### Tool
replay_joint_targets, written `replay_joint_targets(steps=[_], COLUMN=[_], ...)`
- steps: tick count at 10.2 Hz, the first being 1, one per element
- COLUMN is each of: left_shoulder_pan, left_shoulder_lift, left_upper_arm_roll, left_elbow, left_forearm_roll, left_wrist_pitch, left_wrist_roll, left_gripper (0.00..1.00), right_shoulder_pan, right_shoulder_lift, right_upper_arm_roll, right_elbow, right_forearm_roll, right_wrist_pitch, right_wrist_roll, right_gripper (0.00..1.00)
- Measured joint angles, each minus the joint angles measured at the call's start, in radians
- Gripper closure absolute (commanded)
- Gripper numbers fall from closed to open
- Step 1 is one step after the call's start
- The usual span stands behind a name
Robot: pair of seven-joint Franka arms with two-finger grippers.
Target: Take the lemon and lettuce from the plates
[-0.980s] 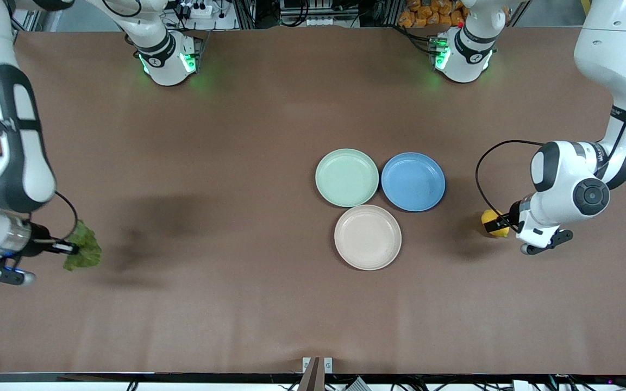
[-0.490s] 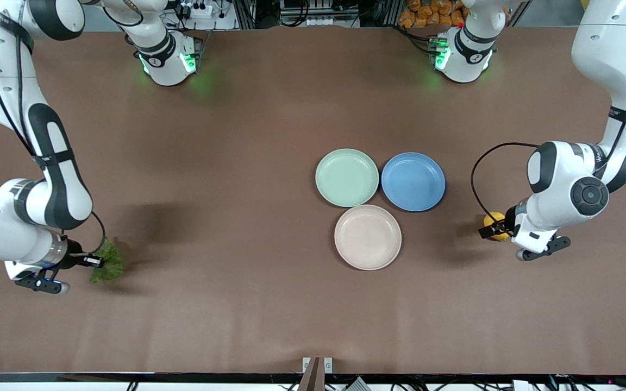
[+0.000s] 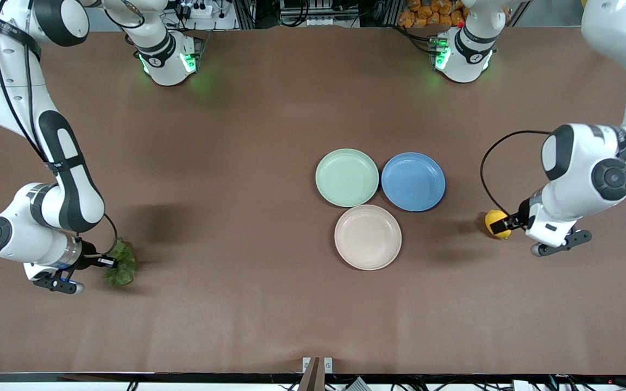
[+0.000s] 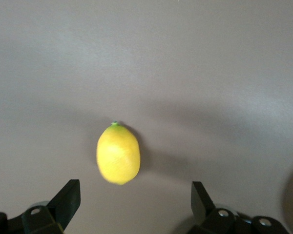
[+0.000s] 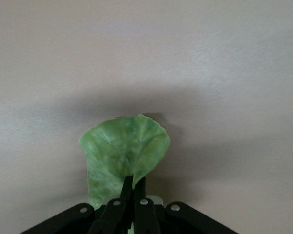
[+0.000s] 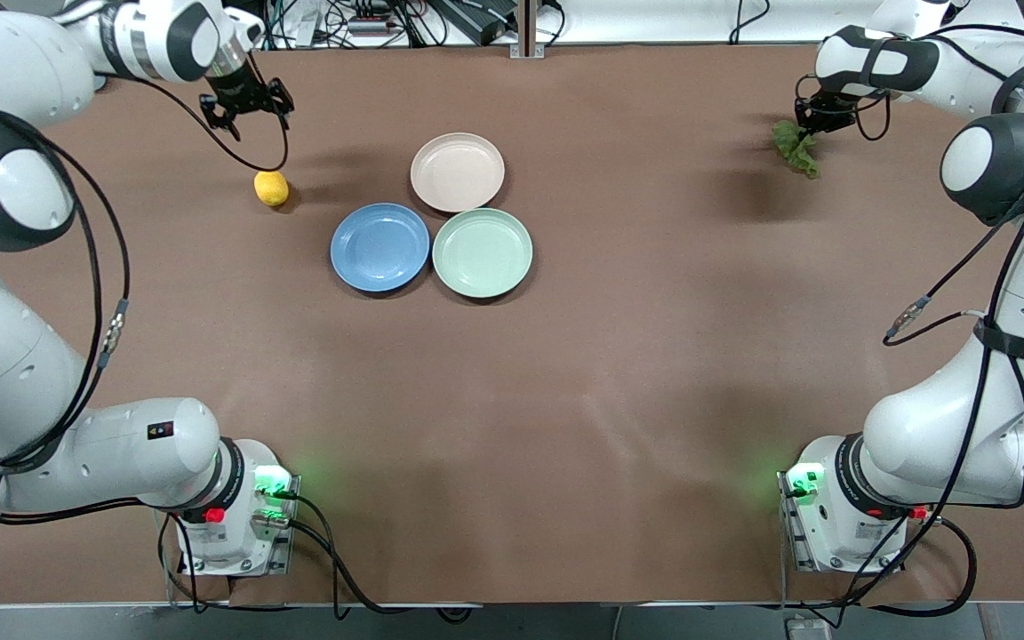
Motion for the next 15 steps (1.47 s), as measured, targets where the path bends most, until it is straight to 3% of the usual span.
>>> replay_joint_targets(steps=[1,2,3,5,8,12,15], left_shoulder_pan=[-0.003,-0.004,-0.005,-0.057,-0.195,-0.208,-0.220], left_shoulder_lift=[-0.052,-0.111,-0.172,-0.283,-0.361,-0.394,-0.397], left_upper_arm_roll=[0.005,0.011,0.019,0.079,0.195,0.218,0.209], left_elbow=[0.000,0.000,0.001,0.000,0.003,0.144,0.256], left_forearm_roll=[-0.001,-0.015,-0.039,-0.081,-0.105,-0.111,-0.113], left_wrist_pitch=[-0.034,-0.068,-0.112,-0.217,-0.273,-0.481,-0.606], left_wrist_roll=[0.000,0.000,0.015,0.088,0.112,0.287,0.312], left_gripper=[0.00,0.00,0.00,0.00,0.00,0.00,0.00], right_shoulder_pan=[0.020,0.052,0.074,0.077,0.073,0.074,0.077], right_shoulder_lift=[-0.001,-0.004,-0.006,-0.014,-0.110,-0.322,-0.441], right_upper_arm_roll=[0.003,0.004,0.001,-0.008,-0.019,-0.017,-0.005], right_elbow=[0.001,0.002,0.003,0.013,0.095,0.111,0.111], right_forearm_roll=[0.001,0.001,0.001,-0.011,-0.112,-0.126,-0.126], right_wrist_pitch=[-0.008,-0.009,-0.009,-0.024,-0.192,-0.353,-0.463], right_wrist_roll=[0.036,0.067,0.082,0.083,0.080,0.072,0.053], right_gripper=[0.88,0.52,0.01,0.00,0.00,0.00,0.00])
